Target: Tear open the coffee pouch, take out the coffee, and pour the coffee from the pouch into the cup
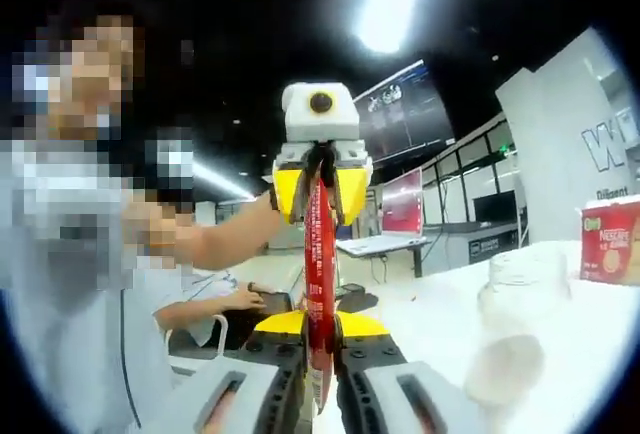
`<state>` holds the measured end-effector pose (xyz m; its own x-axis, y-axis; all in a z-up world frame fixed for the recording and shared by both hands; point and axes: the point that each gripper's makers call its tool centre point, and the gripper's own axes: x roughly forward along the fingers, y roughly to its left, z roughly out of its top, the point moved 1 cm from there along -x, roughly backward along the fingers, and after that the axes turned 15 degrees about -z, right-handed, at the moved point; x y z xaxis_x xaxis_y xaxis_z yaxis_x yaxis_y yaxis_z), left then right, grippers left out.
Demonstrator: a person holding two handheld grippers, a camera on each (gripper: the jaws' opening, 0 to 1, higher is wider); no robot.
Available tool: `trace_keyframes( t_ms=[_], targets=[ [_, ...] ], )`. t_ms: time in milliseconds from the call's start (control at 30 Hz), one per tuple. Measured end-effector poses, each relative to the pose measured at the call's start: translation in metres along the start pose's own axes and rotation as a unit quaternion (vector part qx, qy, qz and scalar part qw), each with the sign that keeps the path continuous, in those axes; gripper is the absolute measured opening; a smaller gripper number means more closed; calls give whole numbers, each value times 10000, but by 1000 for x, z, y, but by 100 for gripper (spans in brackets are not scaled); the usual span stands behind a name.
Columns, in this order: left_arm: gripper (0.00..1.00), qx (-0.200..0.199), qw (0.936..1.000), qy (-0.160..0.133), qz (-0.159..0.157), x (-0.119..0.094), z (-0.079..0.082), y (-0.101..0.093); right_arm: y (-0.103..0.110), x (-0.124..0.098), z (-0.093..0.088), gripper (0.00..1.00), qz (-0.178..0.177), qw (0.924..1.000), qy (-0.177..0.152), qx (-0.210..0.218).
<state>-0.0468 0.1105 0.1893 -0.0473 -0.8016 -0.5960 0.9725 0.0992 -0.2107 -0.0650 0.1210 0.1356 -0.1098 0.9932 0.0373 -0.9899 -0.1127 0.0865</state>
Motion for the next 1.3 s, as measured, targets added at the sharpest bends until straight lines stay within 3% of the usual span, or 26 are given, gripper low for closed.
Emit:
trace_keyframes(
  t_ms=[367, 600, 833, 967, 1067, 1267, 1300],
  targets=[
    [10, -117, 9963, 842, -127, 13, -6, 14, -8, -2, -11, 10, -276, 9985, 392, -279],
    [7, -142, 9869, 1593, -214, 12, -14, 21, -27, -2, -16, 10, -387, 9961, 700, -373],
    [3, -395, 9809, 1895, -196, 11, -10, 27, -41, -7, -13, 11, -395, 9963, 689, -330],
    [2, -352, 9824, 1834, -31, 6, -2, 33, -51, -13, -3, 13, -516, 9979, 311, -235],
    [2, -314, 9871, 1562, 125, 0, 8, 38, -57, -19, 2, 27, -612, 9978, 105, -218],
    [2, -214, 9966, 736, 298, -20, 28, 45, -73, -35, 19, 42, -832, 9951, -536, -17],
    [2, -187, 9980, 509, 313, -23, 32, 47, -78, -41, 28, 42, -864, 9932, -780, 71]
  ],
)
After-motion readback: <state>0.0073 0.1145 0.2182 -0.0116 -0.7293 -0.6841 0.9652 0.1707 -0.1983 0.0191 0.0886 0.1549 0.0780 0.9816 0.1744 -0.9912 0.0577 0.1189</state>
